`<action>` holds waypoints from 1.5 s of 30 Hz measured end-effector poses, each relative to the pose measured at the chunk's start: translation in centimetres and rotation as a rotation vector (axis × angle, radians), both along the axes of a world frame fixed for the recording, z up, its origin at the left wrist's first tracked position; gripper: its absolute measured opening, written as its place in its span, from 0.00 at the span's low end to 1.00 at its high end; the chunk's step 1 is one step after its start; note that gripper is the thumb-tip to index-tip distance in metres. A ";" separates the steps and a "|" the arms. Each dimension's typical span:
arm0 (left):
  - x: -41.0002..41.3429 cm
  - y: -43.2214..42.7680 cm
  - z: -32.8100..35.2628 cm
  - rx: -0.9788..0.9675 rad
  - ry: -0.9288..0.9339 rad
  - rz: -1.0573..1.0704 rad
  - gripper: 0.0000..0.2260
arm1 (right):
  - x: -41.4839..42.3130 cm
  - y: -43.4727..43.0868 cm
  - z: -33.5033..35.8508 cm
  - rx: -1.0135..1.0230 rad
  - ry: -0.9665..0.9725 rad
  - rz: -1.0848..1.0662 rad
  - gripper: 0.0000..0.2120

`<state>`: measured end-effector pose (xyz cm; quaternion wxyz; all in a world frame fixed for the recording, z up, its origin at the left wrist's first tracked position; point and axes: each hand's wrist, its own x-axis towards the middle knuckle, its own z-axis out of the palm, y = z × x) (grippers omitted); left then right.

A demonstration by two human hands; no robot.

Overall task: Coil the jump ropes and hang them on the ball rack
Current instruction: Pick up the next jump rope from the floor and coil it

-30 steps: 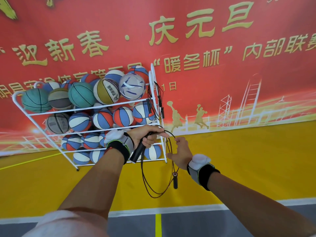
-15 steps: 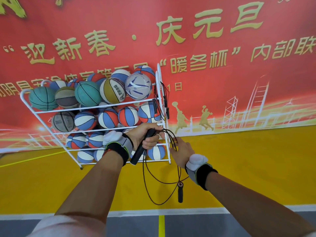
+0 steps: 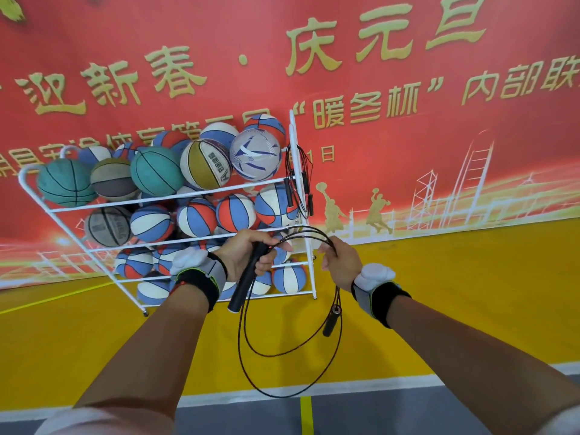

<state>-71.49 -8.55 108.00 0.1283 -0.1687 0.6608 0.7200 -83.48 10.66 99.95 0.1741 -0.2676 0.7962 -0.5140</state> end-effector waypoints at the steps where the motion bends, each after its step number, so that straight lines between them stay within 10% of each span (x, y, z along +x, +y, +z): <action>1: -0.1 -0.3 -0.4 0.018 0.003 0.003 0.13 | -0.4 -0.3 0.2 0.046 0.063 0.017 0.09; 24: -25.6 -7.7 -1.2 -0.154 -0.177 -0.042 0.16 | -24.9 -9.0 1.7 0.242 0.476 0.256 0.09; 36: -35.4 -15.0 -2.7 -0.098 -0.184 0.128 0.14 | -36.5 -17.0 2.2 -0.115 -0.340 0.284 0.09; 45: -40.3 -21.6 -3.6 0.026 -0.092 0.058 0.12 | -39.6 -24.7 1.3 -0.036 -0.457 0.293 0.16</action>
